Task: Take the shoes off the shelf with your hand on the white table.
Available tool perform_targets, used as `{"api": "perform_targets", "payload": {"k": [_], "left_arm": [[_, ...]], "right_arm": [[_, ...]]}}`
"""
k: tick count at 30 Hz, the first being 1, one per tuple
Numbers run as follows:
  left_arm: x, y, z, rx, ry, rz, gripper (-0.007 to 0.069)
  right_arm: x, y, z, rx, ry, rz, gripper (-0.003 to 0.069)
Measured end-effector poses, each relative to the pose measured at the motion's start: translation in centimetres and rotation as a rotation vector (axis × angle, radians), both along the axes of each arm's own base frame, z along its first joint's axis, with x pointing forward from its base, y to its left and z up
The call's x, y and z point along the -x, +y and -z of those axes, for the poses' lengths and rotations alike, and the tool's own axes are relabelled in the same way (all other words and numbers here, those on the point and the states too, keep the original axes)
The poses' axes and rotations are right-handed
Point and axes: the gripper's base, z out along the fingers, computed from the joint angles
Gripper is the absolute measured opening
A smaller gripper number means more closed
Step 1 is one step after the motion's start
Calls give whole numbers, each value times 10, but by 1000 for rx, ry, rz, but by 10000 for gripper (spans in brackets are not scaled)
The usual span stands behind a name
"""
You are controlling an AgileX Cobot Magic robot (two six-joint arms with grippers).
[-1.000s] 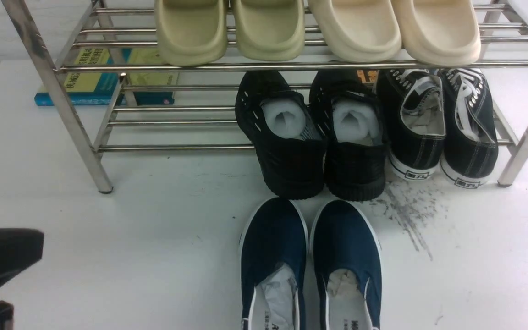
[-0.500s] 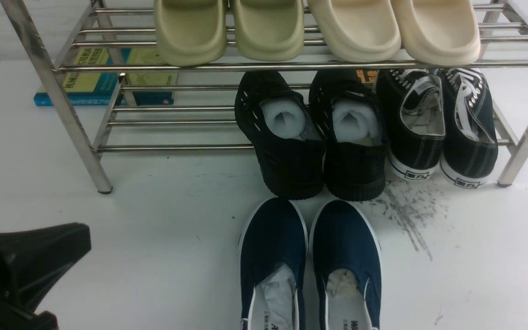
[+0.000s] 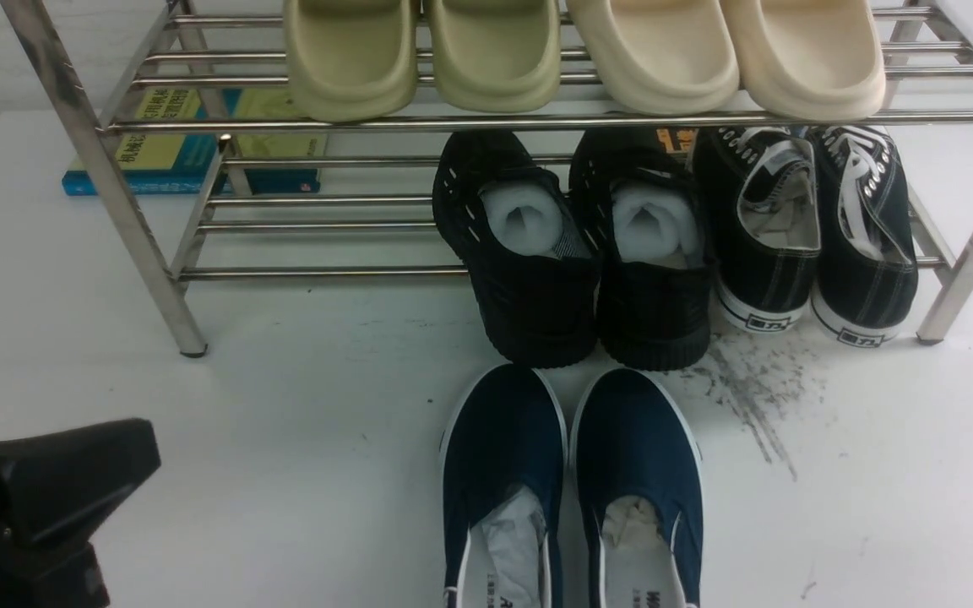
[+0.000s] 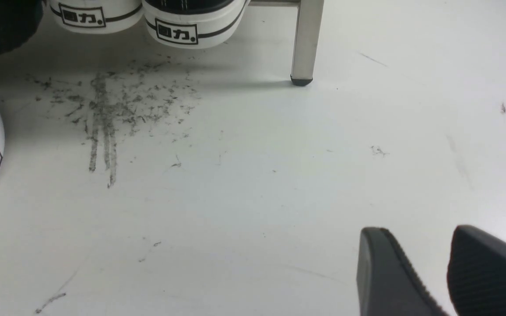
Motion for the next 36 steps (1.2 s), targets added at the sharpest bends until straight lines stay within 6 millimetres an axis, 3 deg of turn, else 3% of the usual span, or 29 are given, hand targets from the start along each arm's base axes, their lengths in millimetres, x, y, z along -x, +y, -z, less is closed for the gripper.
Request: {"api": "perform_targets", "payload": {"k": [6, 14, 17, 24, 36], "left_arm": [[7, -19, 16, -77, 6, 185, 33], [6, -27, 21, -36, -72, 289, 36], [0, -25, 26, -37, -123, 255, 37], [-21, -2, 73, -216, -279, 51, 41], [-11, 38, 116, -300, -302, -274, 52]], "right_arm": [[0, 0, 0, 0, 0, 0, 240], [0, 0, 0, 0, 0, 0, 240], [0, 0, 0, 0, 0, 0, 240], [0, 0, 0, 0, 0, 0, 240], [0, 0, 0, 0, 0, 0, 240]]}}
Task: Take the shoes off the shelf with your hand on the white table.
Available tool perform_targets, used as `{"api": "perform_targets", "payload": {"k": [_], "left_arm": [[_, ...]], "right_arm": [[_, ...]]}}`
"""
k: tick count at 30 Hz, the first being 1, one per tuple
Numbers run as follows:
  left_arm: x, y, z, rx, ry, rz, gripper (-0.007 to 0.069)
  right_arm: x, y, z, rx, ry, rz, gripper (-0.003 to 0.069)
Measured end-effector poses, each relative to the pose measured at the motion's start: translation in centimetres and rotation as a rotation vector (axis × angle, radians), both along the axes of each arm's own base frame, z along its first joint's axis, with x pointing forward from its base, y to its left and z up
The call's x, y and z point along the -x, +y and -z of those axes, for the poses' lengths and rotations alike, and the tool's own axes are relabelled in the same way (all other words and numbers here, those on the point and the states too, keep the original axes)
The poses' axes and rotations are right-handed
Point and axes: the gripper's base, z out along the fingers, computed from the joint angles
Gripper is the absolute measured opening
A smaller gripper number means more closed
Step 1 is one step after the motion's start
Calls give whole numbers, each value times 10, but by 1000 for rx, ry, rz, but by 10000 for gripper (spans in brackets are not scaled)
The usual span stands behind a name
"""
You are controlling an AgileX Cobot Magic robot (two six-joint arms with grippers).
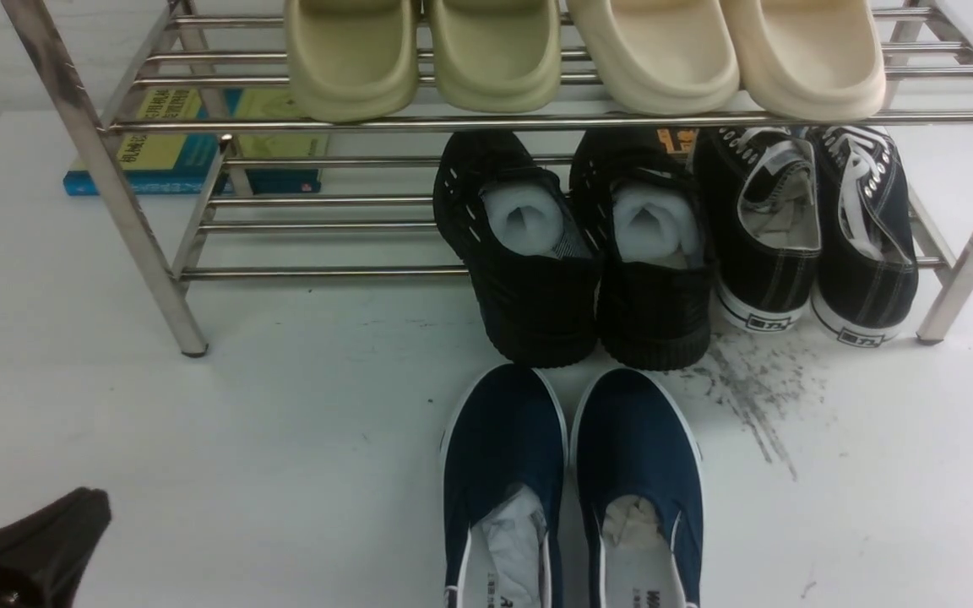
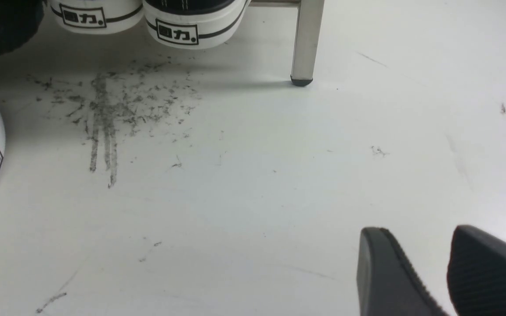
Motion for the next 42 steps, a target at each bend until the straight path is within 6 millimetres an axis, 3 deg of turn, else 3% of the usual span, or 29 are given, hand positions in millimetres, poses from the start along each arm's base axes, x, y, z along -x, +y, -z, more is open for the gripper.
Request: {"api": "perform_targets", "payload": {"k": [4, 13, 20, 42], "left_arm": [[9, 14, 21, -6, 13, -152, 54], [26, 25, 38, 77, 116, -338, 64], [30, 26, 36, 181, 91, -367, 69], [30, 26, 36, 164, 92, -363, 89]], "right_arm": [[0, 0, 0, 0, 0, 0, 240], [0, 0, 0, 0, 0, 0, 240], [0, 0, 0, 0, 0, 0, 240], [0, 0, 0, 0, 0, 0, 240]]}}
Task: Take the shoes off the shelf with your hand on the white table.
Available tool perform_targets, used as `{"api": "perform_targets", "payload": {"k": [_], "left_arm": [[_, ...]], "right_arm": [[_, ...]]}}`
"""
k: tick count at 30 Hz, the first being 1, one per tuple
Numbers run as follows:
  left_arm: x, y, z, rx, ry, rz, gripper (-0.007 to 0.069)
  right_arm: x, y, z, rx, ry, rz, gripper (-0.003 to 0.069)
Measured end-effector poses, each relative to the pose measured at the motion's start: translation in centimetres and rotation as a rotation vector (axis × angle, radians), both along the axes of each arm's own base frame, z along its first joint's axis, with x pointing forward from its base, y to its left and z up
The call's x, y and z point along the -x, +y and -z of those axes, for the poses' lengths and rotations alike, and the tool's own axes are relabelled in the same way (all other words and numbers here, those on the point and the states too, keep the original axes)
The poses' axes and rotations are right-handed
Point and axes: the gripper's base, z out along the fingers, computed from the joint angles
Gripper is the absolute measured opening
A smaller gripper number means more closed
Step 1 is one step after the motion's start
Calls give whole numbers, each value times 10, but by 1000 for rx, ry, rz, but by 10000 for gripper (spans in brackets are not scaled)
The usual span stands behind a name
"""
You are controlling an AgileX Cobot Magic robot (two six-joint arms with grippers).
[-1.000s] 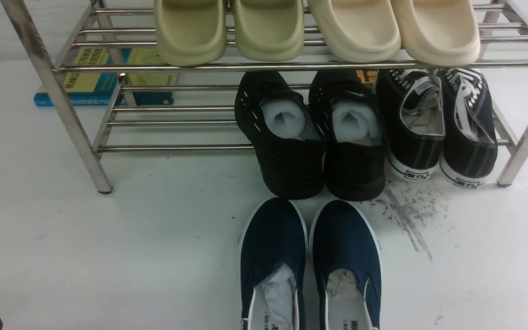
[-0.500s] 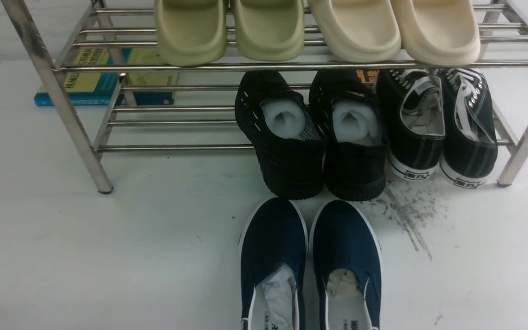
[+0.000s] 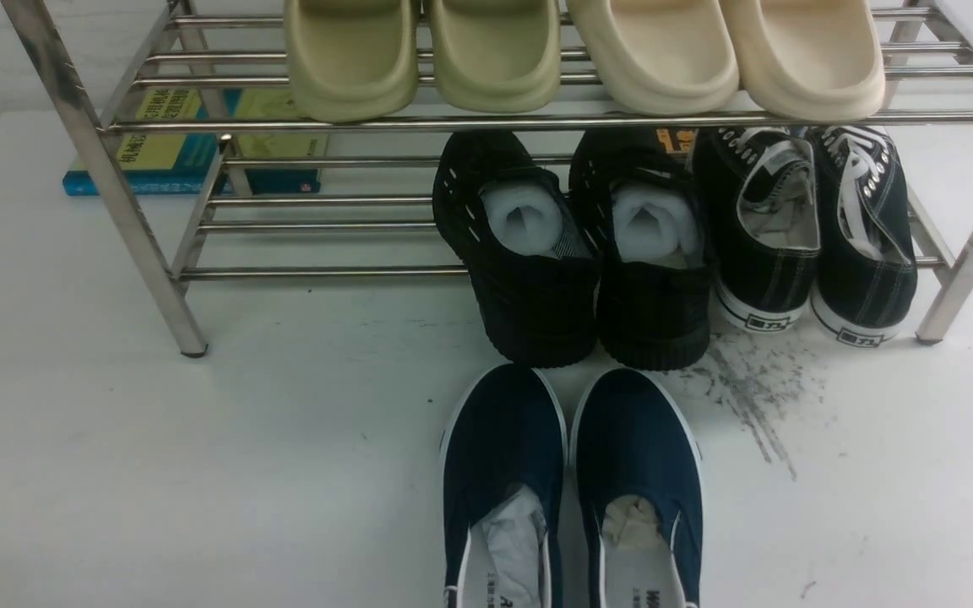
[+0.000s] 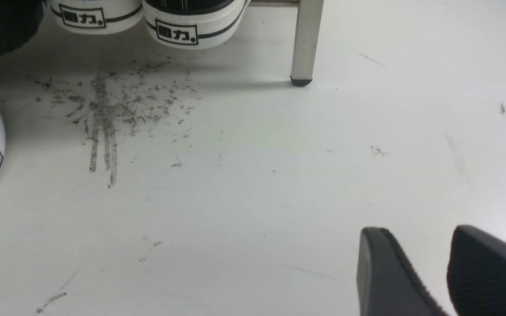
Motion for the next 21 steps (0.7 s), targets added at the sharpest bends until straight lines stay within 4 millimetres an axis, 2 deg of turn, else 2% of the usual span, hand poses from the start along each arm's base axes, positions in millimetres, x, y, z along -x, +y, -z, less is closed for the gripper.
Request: {"api": "perform_targets", "payload": {"k": [21], "left_arm": [[0, 0, 0, -2, 1, 0, 107]], "right_arm": [[0, 0, 0, 0, 0, 0, 240]]}}
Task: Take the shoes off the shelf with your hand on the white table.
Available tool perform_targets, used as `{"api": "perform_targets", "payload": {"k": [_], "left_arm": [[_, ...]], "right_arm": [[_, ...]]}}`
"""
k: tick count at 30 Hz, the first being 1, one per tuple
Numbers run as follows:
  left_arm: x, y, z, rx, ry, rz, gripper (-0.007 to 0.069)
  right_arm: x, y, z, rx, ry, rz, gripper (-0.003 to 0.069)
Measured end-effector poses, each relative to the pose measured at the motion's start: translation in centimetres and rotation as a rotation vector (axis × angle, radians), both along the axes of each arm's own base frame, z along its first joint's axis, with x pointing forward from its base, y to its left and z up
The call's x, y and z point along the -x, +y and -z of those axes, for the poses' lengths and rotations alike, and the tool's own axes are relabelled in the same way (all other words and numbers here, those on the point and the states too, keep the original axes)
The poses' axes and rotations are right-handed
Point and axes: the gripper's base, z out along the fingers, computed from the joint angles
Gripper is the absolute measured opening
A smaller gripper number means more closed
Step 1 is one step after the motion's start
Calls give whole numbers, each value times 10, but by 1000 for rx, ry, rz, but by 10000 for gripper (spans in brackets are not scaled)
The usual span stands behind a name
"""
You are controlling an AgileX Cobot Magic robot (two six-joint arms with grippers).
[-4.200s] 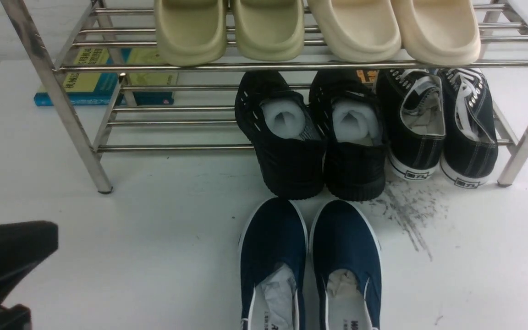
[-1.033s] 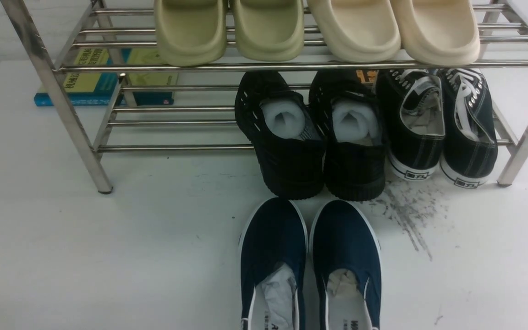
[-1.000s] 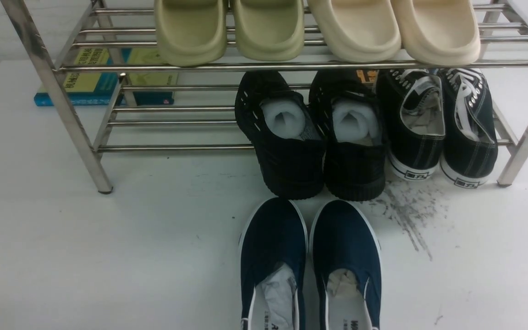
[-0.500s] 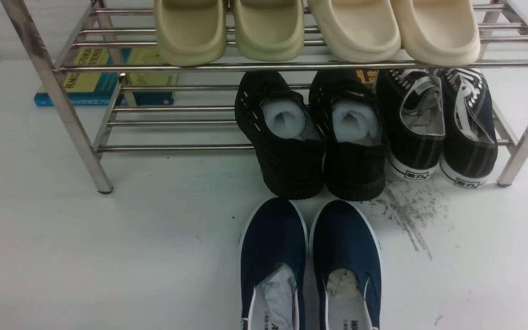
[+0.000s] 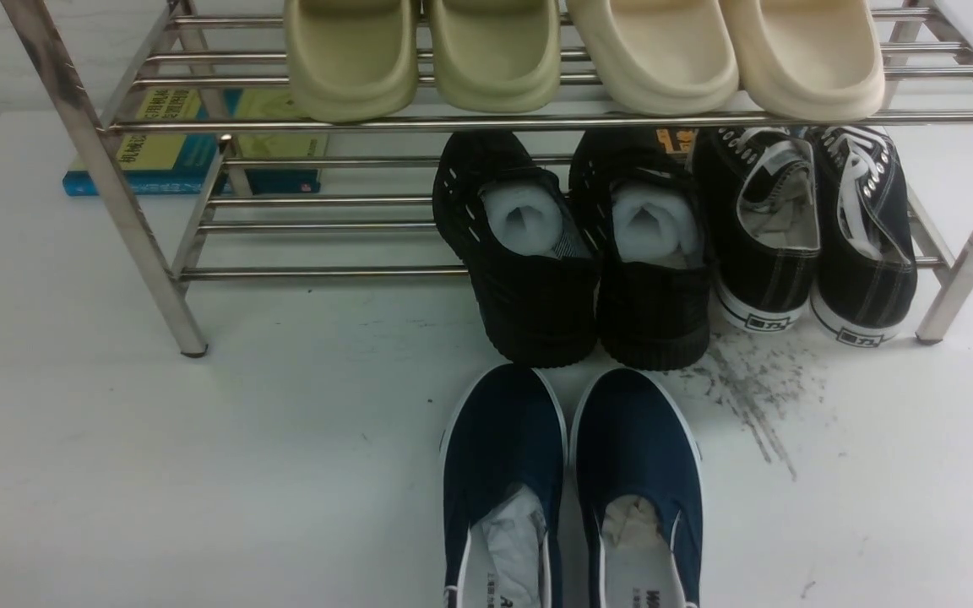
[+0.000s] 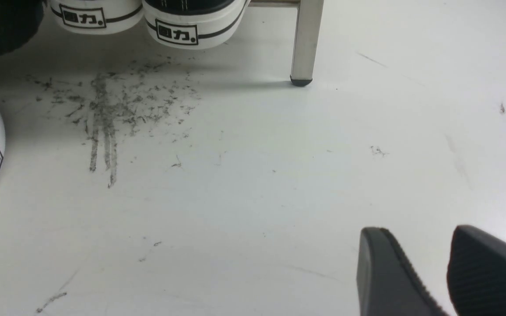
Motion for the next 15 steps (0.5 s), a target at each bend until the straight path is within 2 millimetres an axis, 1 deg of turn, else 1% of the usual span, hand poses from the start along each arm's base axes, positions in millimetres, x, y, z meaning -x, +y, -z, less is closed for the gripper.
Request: {"api": "perform_targets", "payload": {"k": [15], "left_arm": [[0, 0, 0, 0, 0, 0, 116]], "right_arm": [[0, 0, 0, 0, 0, 0, 240]]}}
